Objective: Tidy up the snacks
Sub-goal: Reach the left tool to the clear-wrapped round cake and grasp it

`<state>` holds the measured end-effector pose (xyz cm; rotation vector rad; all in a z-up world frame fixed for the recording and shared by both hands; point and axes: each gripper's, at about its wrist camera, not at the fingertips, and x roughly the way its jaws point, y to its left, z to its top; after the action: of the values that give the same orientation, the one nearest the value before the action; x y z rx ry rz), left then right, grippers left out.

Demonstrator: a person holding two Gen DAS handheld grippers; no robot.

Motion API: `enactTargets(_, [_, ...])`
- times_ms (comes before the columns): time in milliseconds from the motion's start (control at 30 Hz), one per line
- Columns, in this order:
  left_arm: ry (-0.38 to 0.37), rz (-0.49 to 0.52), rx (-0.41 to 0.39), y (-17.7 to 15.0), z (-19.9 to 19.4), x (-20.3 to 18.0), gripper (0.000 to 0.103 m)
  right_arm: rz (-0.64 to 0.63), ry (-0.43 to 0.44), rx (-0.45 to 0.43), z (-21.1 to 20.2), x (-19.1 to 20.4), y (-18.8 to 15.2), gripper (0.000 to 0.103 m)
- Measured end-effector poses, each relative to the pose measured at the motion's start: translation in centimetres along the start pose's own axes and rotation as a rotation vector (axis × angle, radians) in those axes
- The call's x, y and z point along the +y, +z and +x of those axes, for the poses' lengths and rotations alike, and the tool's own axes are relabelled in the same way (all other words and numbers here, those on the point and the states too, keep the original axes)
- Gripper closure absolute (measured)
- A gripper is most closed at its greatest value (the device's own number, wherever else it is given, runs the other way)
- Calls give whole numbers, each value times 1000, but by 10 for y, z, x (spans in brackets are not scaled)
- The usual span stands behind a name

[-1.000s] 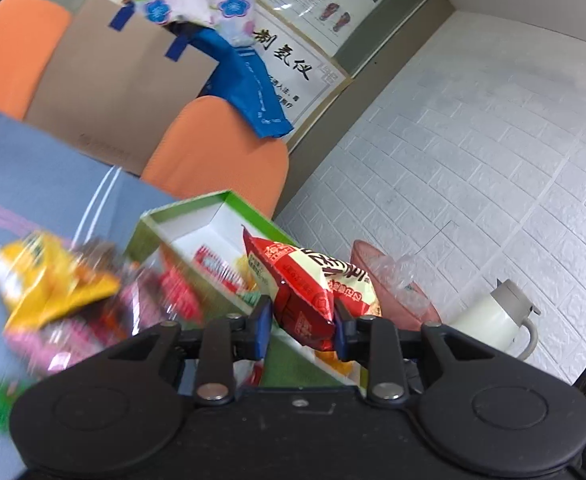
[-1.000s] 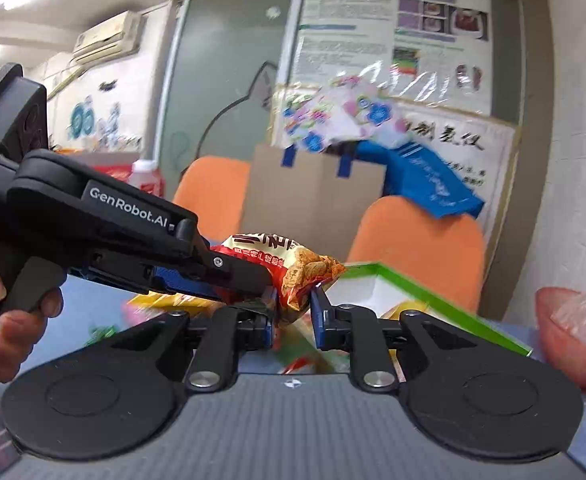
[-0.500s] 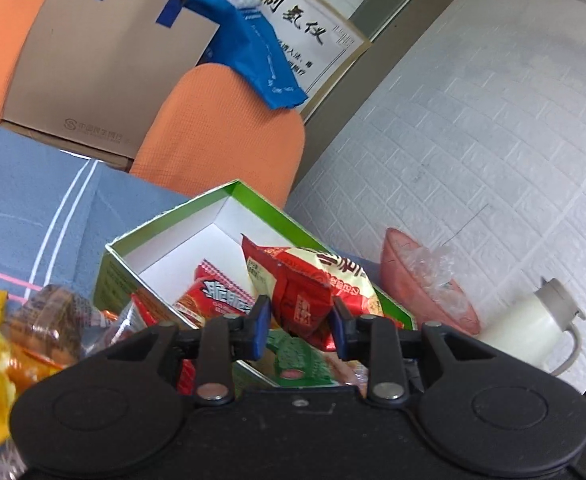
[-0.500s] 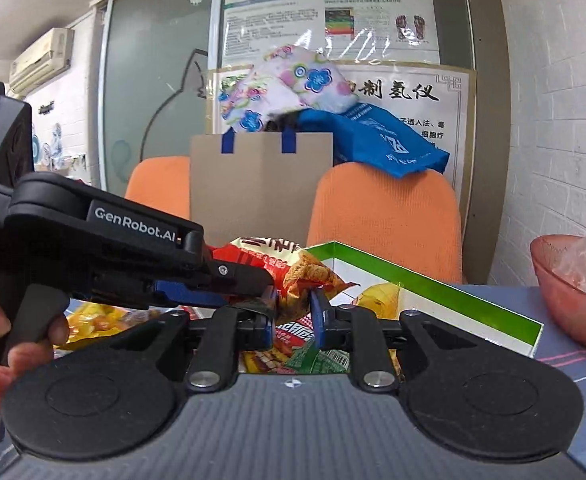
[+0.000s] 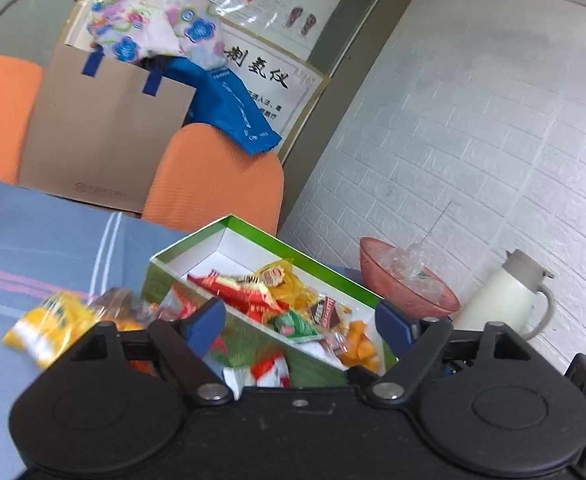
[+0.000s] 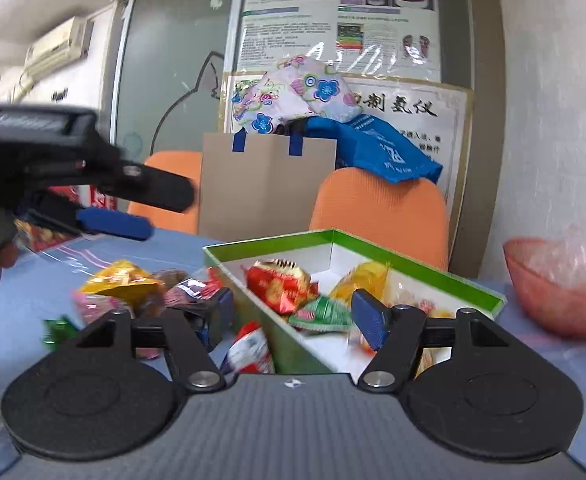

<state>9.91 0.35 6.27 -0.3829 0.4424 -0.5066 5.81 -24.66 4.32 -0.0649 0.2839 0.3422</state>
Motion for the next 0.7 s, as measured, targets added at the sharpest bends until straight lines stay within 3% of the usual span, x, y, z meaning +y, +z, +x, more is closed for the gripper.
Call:
enactTargets(167, [42, -59, -4, -35, -30, 5, 0, 87, 8, 52, -28, 0, -15, 0])
enactTargets(400, [55, -148, 69, -76, -39, 10, 0, 90, 60, 229, -24, 23, -51, 0])
enactTargets(567, [23, -116, 106, -83, -33, 1, 0, 29, 30, 271, -12, 36, -55, 0])
enactTargets(700, [58, -81, 136, -91, -29, -3, 0, 1, 16, 266, -4, 35, -51, 0])
